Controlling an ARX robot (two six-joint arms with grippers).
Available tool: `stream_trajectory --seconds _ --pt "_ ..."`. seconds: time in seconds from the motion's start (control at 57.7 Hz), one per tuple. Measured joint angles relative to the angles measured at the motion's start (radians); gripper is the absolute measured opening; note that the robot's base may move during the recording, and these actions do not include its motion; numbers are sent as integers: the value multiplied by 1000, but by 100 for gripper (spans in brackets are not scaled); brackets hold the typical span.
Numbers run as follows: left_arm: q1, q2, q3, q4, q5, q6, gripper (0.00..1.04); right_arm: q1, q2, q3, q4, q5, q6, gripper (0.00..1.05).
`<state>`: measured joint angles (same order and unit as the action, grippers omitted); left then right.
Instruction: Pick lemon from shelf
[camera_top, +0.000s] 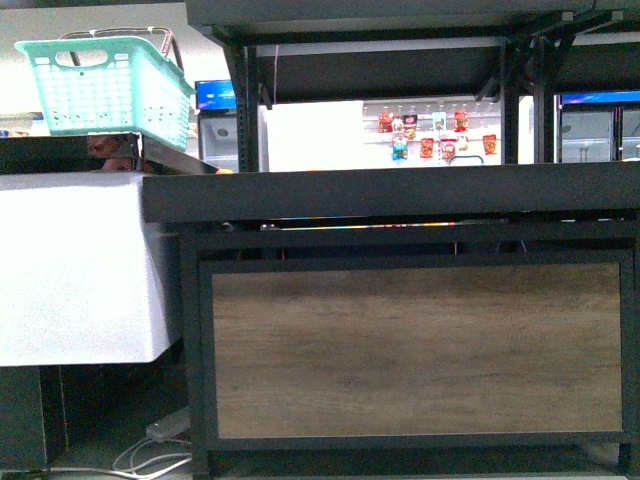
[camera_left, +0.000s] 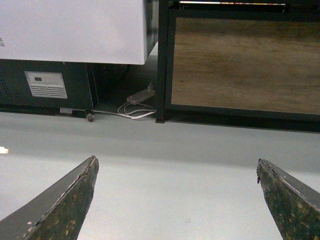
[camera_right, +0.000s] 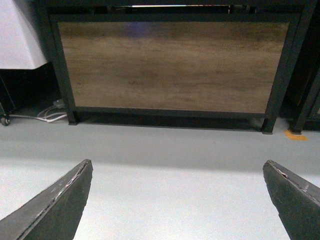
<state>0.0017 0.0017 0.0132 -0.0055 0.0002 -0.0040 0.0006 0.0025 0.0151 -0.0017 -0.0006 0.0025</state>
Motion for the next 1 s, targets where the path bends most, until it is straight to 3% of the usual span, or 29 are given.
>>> stream_trajectory --seconds 1.005 --pt "0 0 0 0 0 0 97 0 0 0 0 0 0 102"
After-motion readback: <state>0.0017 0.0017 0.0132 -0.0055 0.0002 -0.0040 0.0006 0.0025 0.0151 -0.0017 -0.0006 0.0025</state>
